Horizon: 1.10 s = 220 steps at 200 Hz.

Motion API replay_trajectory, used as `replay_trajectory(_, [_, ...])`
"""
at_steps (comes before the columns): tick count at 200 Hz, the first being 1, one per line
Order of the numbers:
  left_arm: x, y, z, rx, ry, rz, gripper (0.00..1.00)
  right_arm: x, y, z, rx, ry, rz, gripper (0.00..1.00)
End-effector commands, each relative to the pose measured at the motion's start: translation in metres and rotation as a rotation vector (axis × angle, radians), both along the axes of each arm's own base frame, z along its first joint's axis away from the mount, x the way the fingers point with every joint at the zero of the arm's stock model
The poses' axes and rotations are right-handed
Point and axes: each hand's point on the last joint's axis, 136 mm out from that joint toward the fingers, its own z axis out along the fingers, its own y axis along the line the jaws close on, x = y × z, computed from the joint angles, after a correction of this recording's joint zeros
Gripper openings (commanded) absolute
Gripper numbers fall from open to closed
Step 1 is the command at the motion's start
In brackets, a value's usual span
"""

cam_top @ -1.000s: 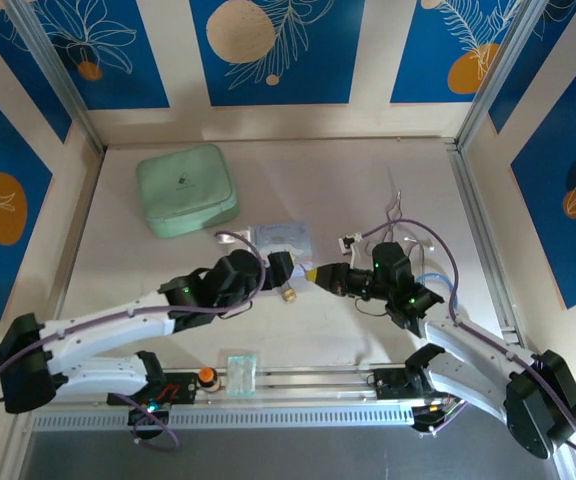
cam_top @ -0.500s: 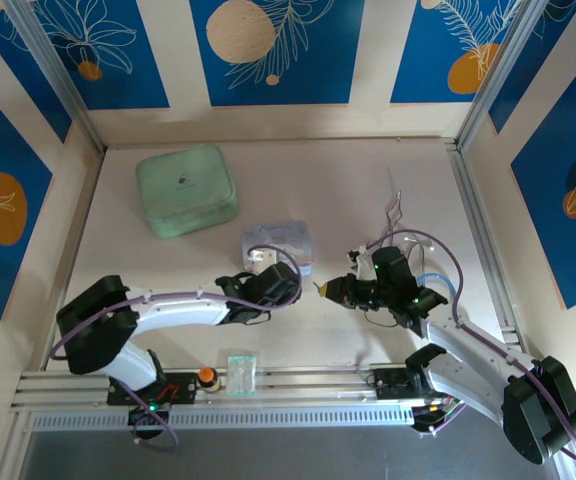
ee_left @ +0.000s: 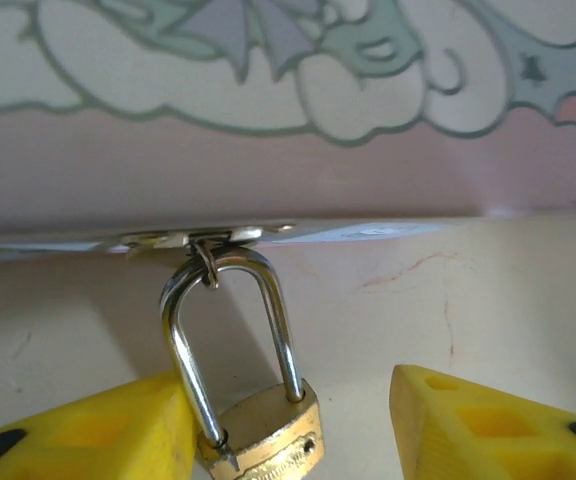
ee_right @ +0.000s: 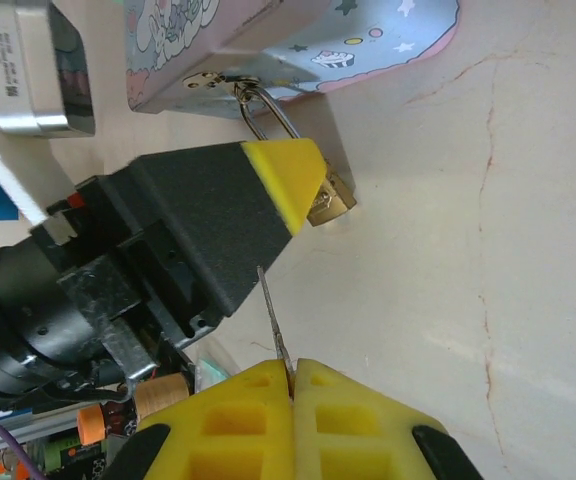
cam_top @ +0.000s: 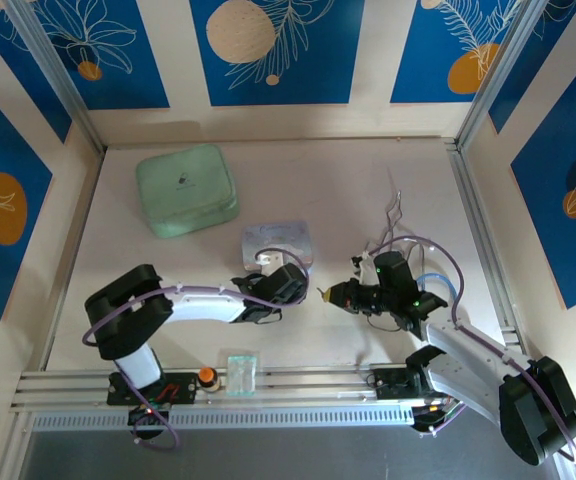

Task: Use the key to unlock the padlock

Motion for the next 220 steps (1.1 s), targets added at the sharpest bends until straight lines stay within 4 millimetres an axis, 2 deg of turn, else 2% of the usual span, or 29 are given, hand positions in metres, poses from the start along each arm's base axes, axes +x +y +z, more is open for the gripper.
replay_trajectory(1, [0.000, 0.006, -0.011, 0.011, 0.024, 0.042, 0.48, -0.007, 0.000, -0.005, 0.015, 0.015, 0.023, 0.00])
replay_trajectory(33, [0.000, 0.016, -0.020, 0.068, 0.031, 0.063, 0.46, -0.006, 0.000, -0.005, 0.020, 0.018, 0.019, 0.00])
replay_trajectory(77, [-0.002, 0.011, -0.027, 0.035, 0.050, 0.069, 0.28, -0.005, 0.000, -0.008, 0.020, 0.027, 0.007, 0.00])
replay_trajectory(116, [-0.001, 0.008, -0.013, 0.000, 0.030, 0.067, 0.12, -0.007, 0.014, -0.010, 0.106, 0.114, 0.054, 0.00])
replay_trajectory(169, [-0.005, 0.012, -0.001, -0.216, 0.074, 0.176, 0.09, -0.008, 0.030, -0.016, 0.188, 0.311, 0.098, 0.00])
replay_trajectory(198, [-0.005, 0.019, 0.006, -0.304, 0.087, 0.265, 0.09, -0.005, 0.037, -0.021, 0.216, 0.364, 0.100, 0.00])
replay_trajectory(220, [-0.005, 0.017, 0.004, -0.404, 0.107, 0.316, 0.08, -0.004, 0.046, -0.022, 0.243, 0.384, 0.121, 0.00])
